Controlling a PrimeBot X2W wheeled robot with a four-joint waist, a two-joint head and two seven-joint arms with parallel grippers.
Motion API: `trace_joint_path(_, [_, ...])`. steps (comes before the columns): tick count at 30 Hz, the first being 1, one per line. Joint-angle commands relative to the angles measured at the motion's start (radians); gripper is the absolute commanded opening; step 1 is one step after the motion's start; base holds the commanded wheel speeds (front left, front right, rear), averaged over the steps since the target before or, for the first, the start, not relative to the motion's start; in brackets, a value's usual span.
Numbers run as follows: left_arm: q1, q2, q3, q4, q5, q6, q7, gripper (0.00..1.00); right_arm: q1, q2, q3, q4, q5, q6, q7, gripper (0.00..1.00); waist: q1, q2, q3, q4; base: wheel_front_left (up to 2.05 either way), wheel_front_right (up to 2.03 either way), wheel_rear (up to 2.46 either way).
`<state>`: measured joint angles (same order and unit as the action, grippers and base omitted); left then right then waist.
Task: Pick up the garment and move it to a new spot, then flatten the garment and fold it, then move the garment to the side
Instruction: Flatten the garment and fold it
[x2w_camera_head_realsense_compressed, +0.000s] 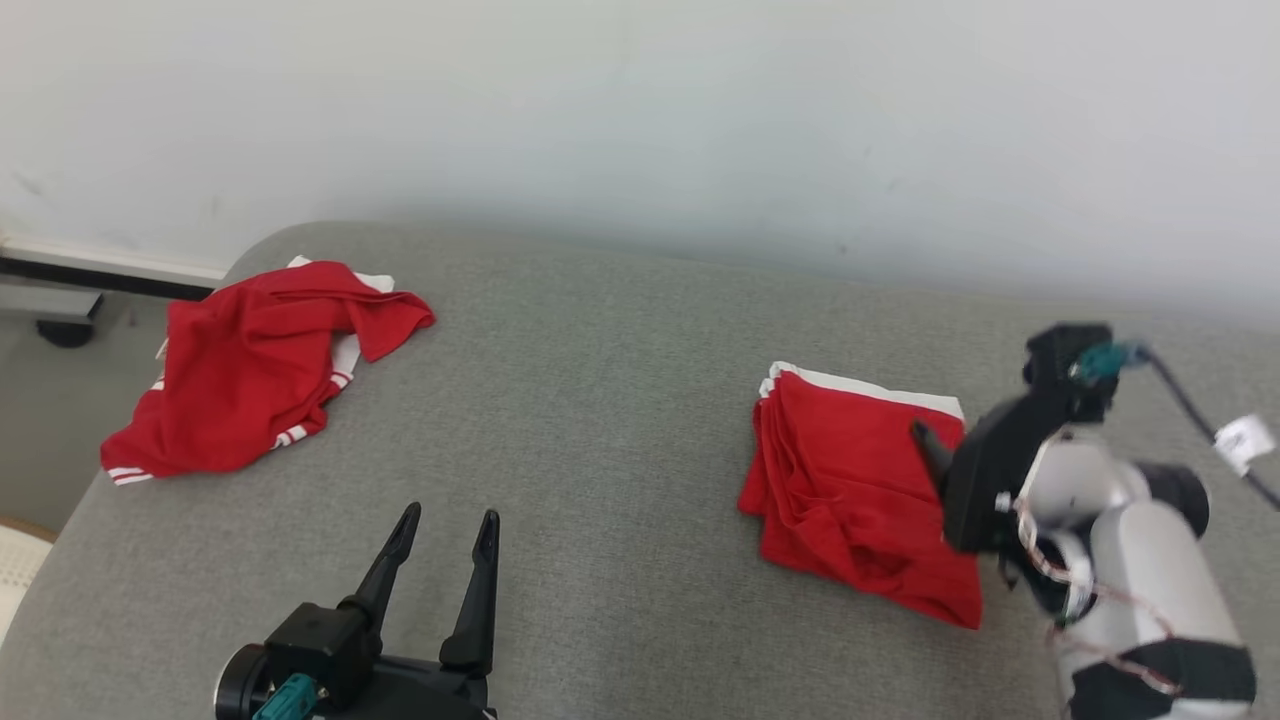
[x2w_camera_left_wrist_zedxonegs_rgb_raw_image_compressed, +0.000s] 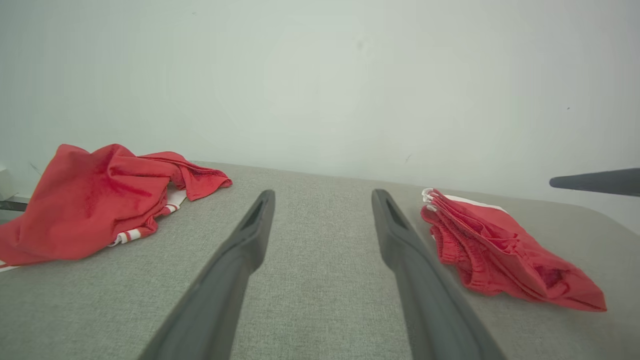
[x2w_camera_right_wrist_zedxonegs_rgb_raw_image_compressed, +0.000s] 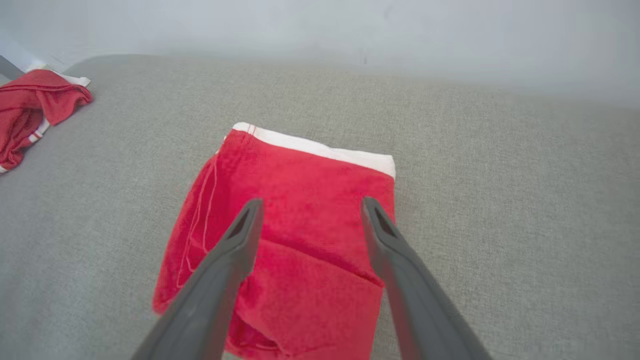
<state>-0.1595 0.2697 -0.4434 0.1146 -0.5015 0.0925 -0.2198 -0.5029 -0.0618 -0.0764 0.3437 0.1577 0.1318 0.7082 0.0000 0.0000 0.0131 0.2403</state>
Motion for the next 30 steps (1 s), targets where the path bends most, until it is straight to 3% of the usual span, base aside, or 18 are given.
trace_joint_path(1, [0.017,0.005,0.001,-0.008,-0.01,0.003,-0.006,1.0,0.048,-0.001,0.021,-0.02,-0.026,-0.002,-0.022,1.0,0.0,0.0,-0.004,-0.02,0.0,0.0,0.0])
trace_joint_path(3, [0.011,0.004,-0.002,-0.011,-0.01,0.002,-0.006,1.0,0.078,0.0,0.034,-0.024,-0.041,-0.002,-0.057,1.0,0.0,0.0,0.009,-0.021,0.0,0.0,0.0])
trace_joint_path(4, [0.006,0.003,-0.005,-0.012,-0.009,0.0,-0.006,1.0,0.092,0.001,0.042,-0.018,-0.054,-0.002,-0.075,0.77,0.0,0.0,0.015,-0.018,0.0,0.0,0.0])
trace_joint_path(6, [-0.005,-0.002,-0.012,-0.013,-0.005,-0.004,-0.005,1.0,0.108,0.003,0.053,0.005,-0.074,-0.002,-0.112,0.05,0.0,0.0,0.028,-0.007,0.0,0.0,0.0])
trace_joint_path(7, [-0.011,-0.005,-0.019,-0.012,-0.003,-0.009,-0.004,1.0,0.11,0.004,0.052,0.018,-0.081,-0.002,-0.127,0.0,0.0,0.0,0.035,0.003,0.0,0.0,0.0])
trace_joint_path(17, [-0.024,-0.022,-0.042,0.006,-0.003,-0.019,-0.007,1.0,0.073,0.013,0.068,0.195,-0.129,-0.002,-0.224,0.0,0.0,0.0,0.074,0.096,0.0,0.0,0.0])
trace_joint_path(30, [-0.011,-0.025,-0.048,0.026,-0.017,-0.016,-0.017,1.0,0.035,0.013,0.331,0.304,0.08,-0.002,-0.271,0.0,0.0,0.0,0.046,0.123,0.0,0.0,0.0])
